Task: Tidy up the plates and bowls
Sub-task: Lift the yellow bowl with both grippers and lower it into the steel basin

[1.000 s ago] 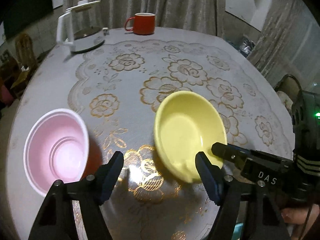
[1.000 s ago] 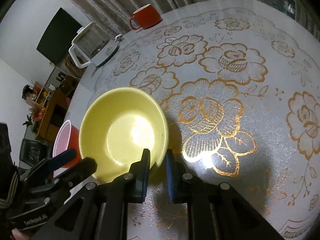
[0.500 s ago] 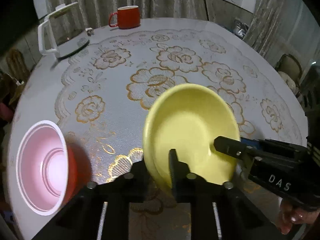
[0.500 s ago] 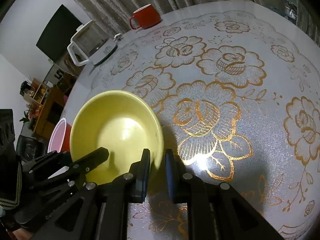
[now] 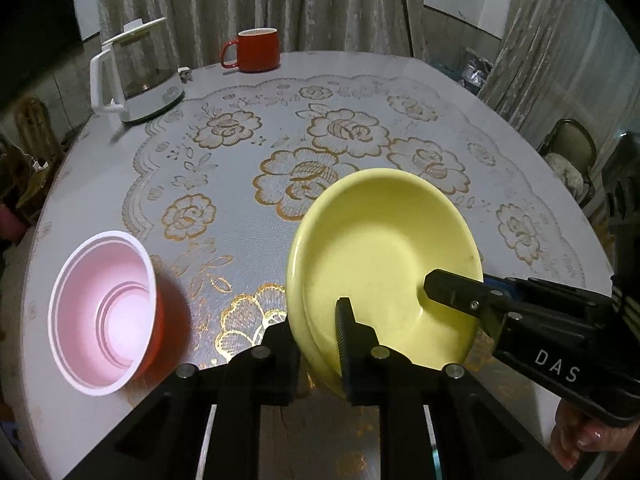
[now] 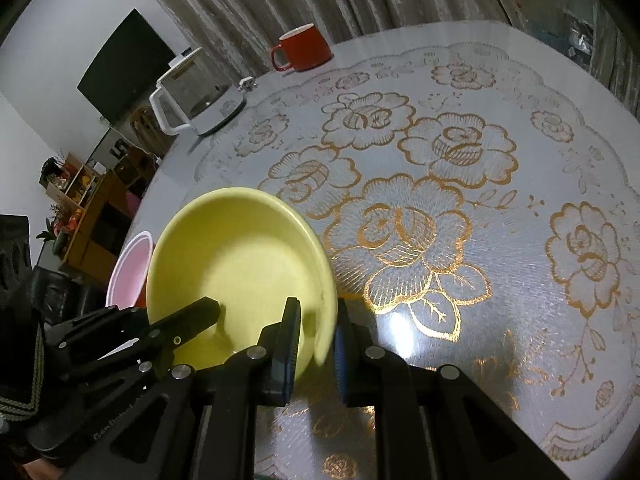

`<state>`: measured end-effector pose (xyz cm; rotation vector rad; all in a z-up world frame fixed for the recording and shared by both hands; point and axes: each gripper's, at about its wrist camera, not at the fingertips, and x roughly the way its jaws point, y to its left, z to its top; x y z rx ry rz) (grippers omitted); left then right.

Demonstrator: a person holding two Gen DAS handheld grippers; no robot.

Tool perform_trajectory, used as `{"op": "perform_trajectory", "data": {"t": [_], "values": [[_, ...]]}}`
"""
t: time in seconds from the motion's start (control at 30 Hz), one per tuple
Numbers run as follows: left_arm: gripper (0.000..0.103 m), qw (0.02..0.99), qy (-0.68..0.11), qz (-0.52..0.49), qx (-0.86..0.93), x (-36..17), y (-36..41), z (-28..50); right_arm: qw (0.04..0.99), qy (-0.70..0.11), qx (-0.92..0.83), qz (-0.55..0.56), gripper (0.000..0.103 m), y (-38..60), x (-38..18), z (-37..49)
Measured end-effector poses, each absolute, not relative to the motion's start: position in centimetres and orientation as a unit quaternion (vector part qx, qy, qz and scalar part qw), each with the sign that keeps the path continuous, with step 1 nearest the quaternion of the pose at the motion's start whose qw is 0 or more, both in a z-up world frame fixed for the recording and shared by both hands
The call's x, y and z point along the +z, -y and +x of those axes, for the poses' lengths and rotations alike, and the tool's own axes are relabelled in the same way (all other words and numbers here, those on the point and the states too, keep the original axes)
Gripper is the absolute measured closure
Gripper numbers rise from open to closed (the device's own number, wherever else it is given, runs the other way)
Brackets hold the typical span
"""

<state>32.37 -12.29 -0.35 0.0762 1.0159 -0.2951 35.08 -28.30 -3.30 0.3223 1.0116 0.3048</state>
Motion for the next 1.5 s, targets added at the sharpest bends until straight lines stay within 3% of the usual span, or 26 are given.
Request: {"op": "perform_trajectory", "data": {"t": [1.5], "values": [[0.085,0.895,-0.424,-0.040,-0.135,4.4,0.9,15.4,0.874,-0.416,0.230,0.101,0.086,18.4,4.1,20.6]]}}
